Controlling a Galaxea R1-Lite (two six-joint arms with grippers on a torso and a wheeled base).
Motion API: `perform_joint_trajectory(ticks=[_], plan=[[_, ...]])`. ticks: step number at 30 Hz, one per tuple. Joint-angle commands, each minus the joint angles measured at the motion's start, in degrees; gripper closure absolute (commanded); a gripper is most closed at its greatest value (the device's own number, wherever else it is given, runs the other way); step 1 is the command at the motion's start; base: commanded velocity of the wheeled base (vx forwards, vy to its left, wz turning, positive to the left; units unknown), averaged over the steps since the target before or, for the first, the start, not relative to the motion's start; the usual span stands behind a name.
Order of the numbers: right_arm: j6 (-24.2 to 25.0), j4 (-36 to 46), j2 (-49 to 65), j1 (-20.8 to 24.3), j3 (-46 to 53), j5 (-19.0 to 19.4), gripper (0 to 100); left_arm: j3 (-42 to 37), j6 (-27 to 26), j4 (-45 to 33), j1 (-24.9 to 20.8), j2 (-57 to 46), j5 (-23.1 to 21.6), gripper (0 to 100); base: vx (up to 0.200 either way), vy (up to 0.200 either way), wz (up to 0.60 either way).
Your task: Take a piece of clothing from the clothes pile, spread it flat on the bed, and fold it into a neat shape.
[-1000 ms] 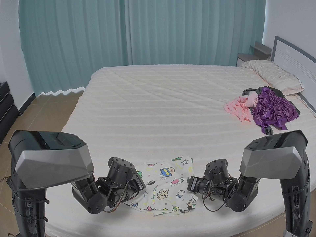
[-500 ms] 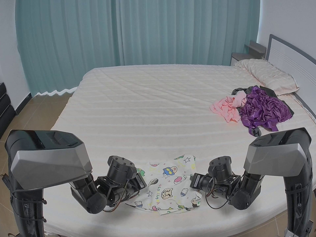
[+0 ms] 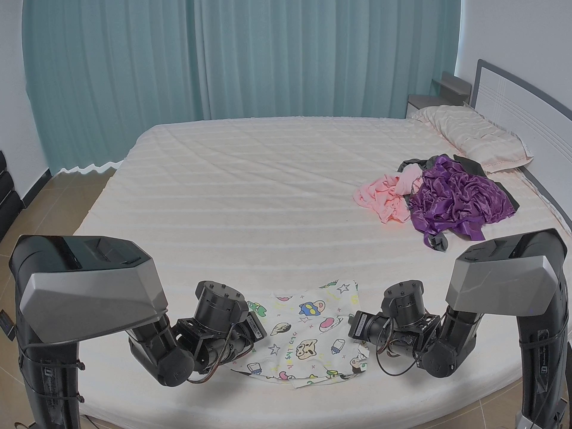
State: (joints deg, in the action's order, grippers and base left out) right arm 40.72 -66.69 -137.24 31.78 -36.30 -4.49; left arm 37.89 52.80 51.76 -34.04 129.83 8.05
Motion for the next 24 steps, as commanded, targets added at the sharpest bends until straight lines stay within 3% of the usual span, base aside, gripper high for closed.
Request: perform_joint_trajectory(ticks=[1, 6, 24], plan=[[-0.02, -0.01, 0.04, -0.05, 0.18, 0.00, 100, -0.01, 0.02, 0.01, 0.02, 0.16, 0.04, 100, 0.000, -0.200, 0.00], [-0.02, -0.01, 0.13, -0.23, 0.18, -0.08, 100, -0.01, 0.02, 0.01, 0.02, 0.16, -0.05, 100, 0.000, -0.200, 0.00], [-0.46, 0.07, -0.83, -0.84, 0.27, -0.08, 100, -0.71, 1.17, 0.27, 0.11, 2.09, 0.04, 100, 0.000, 0.000, 0.00]])
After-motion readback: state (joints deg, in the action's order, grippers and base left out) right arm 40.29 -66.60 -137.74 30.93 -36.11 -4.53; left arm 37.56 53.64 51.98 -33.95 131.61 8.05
